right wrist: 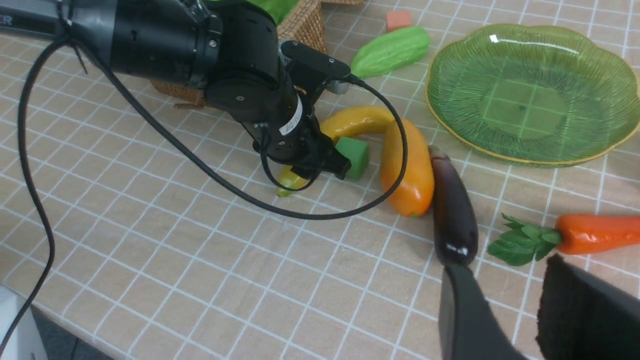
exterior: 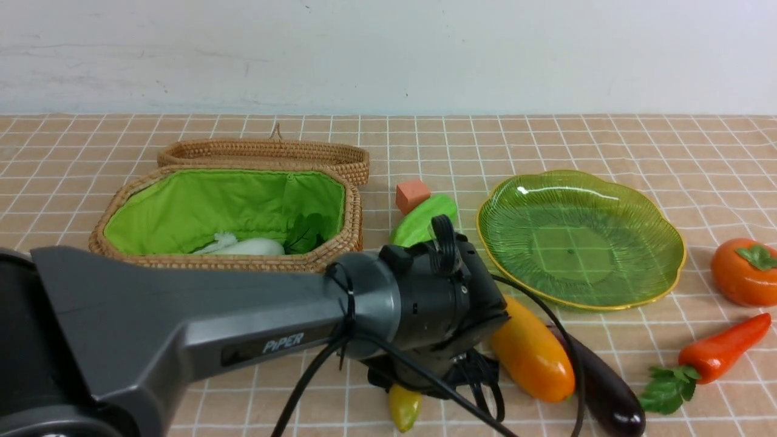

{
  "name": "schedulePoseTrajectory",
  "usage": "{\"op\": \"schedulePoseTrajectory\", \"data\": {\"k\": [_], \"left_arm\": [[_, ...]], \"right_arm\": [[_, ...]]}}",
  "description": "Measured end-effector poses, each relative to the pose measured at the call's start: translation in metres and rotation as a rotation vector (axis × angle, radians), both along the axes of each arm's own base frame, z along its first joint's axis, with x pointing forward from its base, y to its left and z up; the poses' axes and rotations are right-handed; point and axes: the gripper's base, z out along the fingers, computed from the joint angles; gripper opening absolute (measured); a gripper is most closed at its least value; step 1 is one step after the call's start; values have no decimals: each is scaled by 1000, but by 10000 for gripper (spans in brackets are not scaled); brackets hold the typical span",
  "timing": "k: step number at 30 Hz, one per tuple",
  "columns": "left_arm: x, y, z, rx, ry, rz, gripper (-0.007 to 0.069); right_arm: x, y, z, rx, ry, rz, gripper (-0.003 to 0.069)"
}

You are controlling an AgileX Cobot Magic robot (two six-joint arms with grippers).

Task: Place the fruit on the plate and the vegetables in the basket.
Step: Use the left arm to grab a banana and put it into the right plate

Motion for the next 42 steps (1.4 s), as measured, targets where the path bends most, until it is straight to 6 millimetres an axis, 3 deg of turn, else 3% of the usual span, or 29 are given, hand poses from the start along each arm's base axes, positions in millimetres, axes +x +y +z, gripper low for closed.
{"op": "schedulePoseTrajectory", "data": {"k": [6, 11, 14, 17, 19, 23, 28, 30, 31, 37, 39, 42], "left_arm": [[3, 5, 30, -24, -94, 39, 299], [9, 11, 86, -72, -251, 72, 299], [6, 6, 116, -110, -308, 4, 299], [-5, -23, 145, -167, -338, -273, 299], [-9, -39, 152, -195, -329, -407, 299], [4, -72, 166, -271, -330, -609, 299], [42, -90, 146, -262, -319, -674, 299], [64, -100, 116, -207, -320, -689, 299], [65, -101, 116, -205, -328, -691, 299], [94, -117, 44, -99, -365, -689, 299], [103, -116, 31, -99, -380, -680, 299], [110, -113, 27, -104, -395, -670, 300]], "right_arm": [[-1, 2, 0, 7, 0, 25, 234], [-1, 1, 0, -1, -3, 17, 234], [2, -4, 0, -44, -20, -27, 234], [6, -11, -1, -83, -30, -111, 234], [7, -16, -1, -88, -29, -163, 234], [10, -22, -1, -86, -26, -254, 234], [10, -23, -1, -66, -16, -273, 234], [9, -21, -1, -43, -4, -256, 234], [9, -20, -1, -41, -4, -254, 234], [7, -15, -1, 5, 21, -205, 234], [6, -13, -1, 17, 27, -192, 237], [6, -12, -1, 22, 30, -186, 237]]}}
